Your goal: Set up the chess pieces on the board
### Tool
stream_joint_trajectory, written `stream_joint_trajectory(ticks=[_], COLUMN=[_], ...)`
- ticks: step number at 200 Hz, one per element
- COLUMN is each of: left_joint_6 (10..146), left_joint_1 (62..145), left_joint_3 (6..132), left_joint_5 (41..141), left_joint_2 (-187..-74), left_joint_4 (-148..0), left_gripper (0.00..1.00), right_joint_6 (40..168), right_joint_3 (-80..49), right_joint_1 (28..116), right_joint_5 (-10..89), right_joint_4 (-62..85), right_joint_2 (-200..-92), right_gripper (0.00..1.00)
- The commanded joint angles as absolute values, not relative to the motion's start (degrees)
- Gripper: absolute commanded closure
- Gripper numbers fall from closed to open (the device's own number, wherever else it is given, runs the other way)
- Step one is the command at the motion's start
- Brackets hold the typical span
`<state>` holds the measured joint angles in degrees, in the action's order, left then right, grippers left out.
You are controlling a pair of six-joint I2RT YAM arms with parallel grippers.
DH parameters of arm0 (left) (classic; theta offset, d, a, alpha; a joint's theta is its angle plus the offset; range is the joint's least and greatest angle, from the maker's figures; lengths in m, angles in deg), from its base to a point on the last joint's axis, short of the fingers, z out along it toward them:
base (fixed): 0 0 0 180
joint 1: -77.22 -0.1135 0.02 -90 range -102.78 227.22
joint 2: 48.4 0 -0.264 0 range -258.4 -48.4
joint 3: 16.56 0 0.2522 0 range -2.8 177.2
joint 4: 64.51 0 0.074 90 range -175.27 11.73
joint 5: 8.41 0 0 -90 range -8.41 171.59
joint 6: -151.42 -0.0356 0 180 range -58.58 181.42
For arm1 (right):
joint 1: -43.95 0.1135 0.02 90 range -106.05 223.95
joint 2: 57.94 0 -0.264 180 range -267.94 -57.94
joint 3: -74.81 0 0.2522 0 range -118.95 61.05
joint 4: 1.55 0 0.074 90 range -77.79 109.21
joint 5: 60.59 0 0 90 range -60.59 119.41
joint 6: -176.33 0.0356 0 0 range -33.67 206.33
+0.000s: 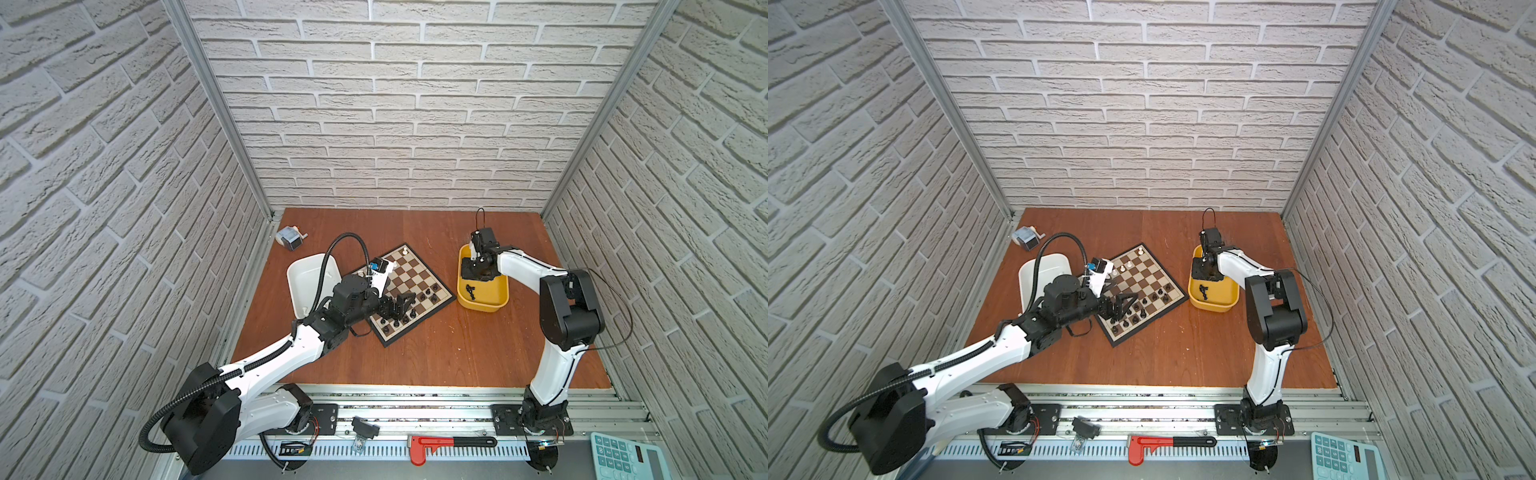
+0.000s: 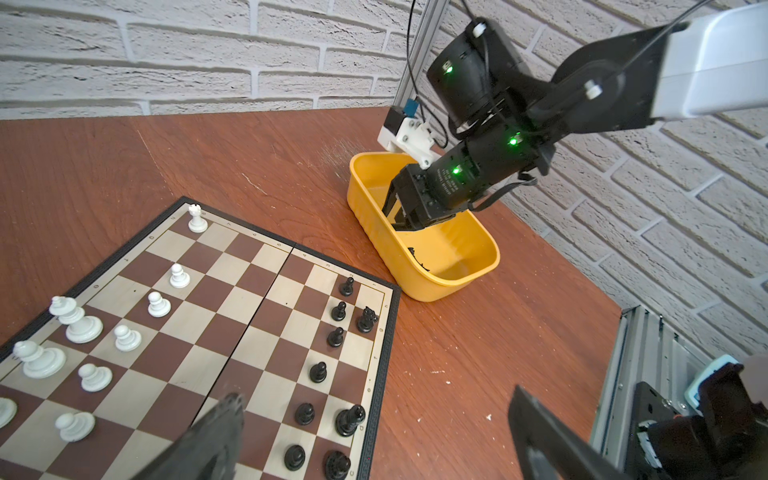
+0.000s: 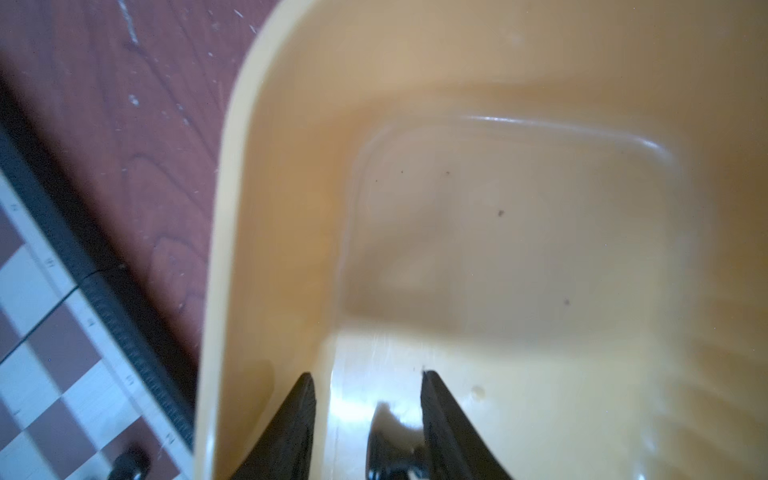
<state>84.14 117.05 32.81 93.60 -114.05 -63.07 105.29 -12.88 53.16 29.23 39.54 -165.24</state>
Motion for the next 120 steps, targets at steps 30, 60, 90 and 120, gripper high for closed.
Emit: stream_joint_trajectory(ticks=[30,60,90,120], left_joint_6=[82.96,83.44,83.50,83.95], left_joint_1=[117.35,117.40,117.30,117.30], left_joint_3=[34.63,33.97,32.78,32.18], left_joint_5=[93.27,93.03,92.34,92.34], left_joint_2=[-115.22,-114.53,-113.28,-113.09], left_joint_4=[-63.06,-62.18,-61.36,-60.83], left_gripper=[0.01,0.02,0.02,0.02], right_joint_6=[105.61,106.28,105.50,105.21], right_joint_3=[-6.62,-3.73,-0.88,-1.87], right_joint_1=[52.74,52.91,52.91,53.00], right_joint_5=[33.89,33.30,32.67,32.40], right_joint_4=[44.12,47.98,48.77,46.83], right_joint_2=[-154.97,-152.80,-152.24,-156.30], right_gripper=[0.53,0.51,0.44,0.45])
